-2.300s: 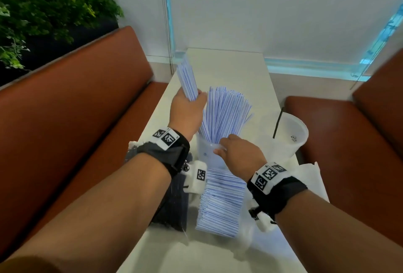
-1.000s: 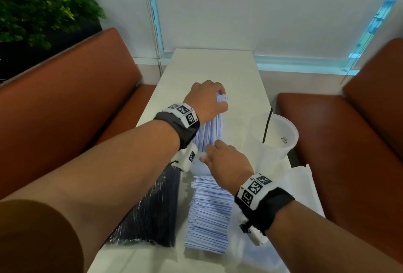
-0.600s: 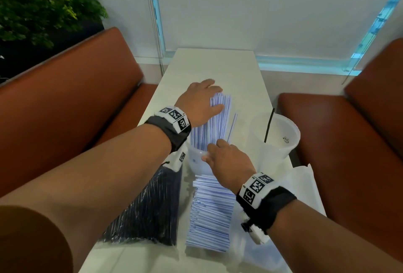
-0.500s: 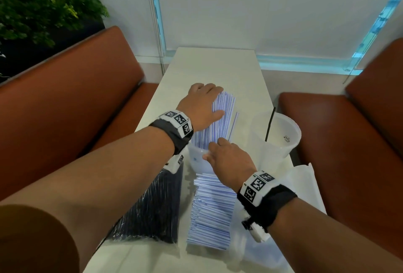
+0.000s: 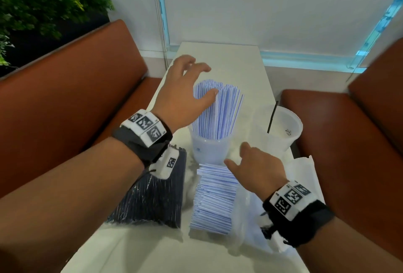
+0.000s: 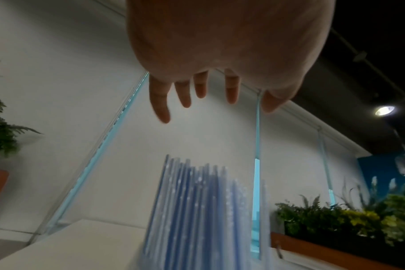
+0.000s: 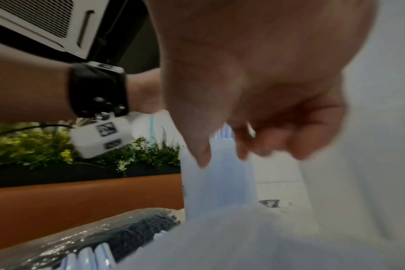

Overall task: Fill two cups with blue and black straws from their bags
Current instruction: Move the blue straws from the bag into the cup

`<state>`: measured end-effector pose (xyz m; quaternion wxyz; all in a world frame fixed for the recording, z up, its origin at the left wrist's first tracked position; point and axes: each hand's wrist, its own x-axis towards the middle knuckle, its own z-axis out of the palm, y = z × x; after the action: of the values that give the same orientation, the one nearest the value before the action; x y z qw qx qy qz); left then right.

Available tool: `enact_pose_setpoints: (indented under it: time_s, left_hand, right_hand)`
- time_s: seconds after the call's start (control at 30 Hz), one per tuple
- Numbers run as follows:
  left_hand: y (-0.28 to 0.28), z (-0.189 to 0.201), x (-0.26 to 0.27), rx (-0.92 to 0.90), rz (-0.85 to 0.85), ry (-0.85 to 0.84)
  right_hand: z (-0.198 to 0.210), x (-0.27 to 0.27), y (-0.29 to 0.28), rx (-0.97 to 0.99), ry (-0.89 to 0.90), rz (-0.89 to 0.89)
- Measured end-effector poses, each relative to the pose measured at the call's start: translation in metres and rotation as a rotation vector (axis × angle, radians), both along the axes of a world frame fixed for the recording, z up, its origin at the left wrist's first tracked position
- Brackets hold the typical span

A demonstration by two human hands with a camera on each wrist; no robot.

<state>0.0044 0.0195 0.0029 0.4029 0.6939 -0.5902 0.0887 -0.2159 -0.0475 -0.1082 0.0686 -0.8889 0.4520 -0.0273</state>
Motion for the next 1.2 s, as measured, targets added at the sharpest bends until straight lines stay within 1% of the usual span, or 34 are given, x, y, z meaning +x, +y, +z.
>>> enact_pose_setpoints:
  time_s: [0.03, 0.07, 0.1, 0.13, 0.2, 0.27, 0.3, 0.37, 0.5, 0.57, 0.67, 0.8, 0.87, 0.93, 1.0, 1.07, 1.2]
  left_hand:
    - [0.008, -0.004, -0.009, -0.043, -0.006, -0.023]
    - [0.016, -0.009, -0.020, -0.046, -0.032, -0.042]
    - [0.022, -0.016, -0.032, 0.005, -0.069, -0.051]
    - [0.028, -0.026, -0.043, 0.108, -0.115, -0.054]
    - [0.034, -0.051, -0.061, 0.406, -0.220, -0.083]
    - [0.037, -0.078, -0.072, 0.698, -0.319, -0.162]
    - [0.036, -0.091, -0.076, 0.790, -0.357, -0.205]
    - [0.033, -0.111, -0.083, 0.869, -0.397, -0.279]
    - [0.025, -0.134, -0.092, 0.956, -0.343, -0.310]
    - [0.022, -0.139, -0.095, 0.951, -0.331, -0.321]
    - [0.019, -0.142, -0.103, 0.941, -0.326, -0.325]
    - [0.015, -0.143, -0.109, 0.997, -0.316, -0.352]
    - [0.013, -0.142, -0.111, 0.999, -0.303, -0.389]
    - [0.012, -0.139, -0.110, 0.964, -0.274, -0.462]
    - [0.014, -0.132, -0.105, 0.927, -0.223, -0.527]
    - [0.020, -0.125, -0.092, 0.918, -0.176, -0.549]
    - [0.041, -0.118, -0.052, 0.939, -0.137, -0.582]
  right_hand:
    - [-0.005, -0.004, -0.002, 0.038, 0.117, -0.042]
    - [-0.008, -0.007, -0.003, 0.054, 0.192, -0.055]
    - [-0.012, -0.008, -0.003, 0.067, 0.228, -0.048]
    - [-0.015, -0.008, -0.003, 0.084, 0.236, -0.038]
    - [-0.018, -0.008, -0.003, 0.107, 0.209, -0.030]
    - [-0.018, -0.008, -0.003, 0.121, 0.172, -0.035]
    - [-0.018, -0.009, -0.004, 0.133, 0.155, -0.034]
    - [-0.016, -0.010, -0.006, 0.164, 0.136, -0.046]
    - [-0.011, -0.013, -0.006, 0.155, 0.121, -0.057]
    - [-0.009, -0.016, -0.005, 0.168, 0.113, -0.047]
    - [-0.010, -0.018, -0.004, 0.196, 0.085, -0.048]
    - [-0.012, -0.015, -0.003, 0.219, 0.060, -0.079]
    - [-0.012, -0.015, -0.002, 0.225, 0.055, -0.089]
    - [-0.011, -0.016, -0.003, 0.213, 0.030, -0.089]
    - [-0.009, -0.019, -0.004, 0.205, -0.029, -0.093]
    - [-0.009, -0.021, -0.005, 0.206, -0.087, -0.082]
    - [-0.011, -0.022, -0.007, 0.215, -0.120, -0.077]
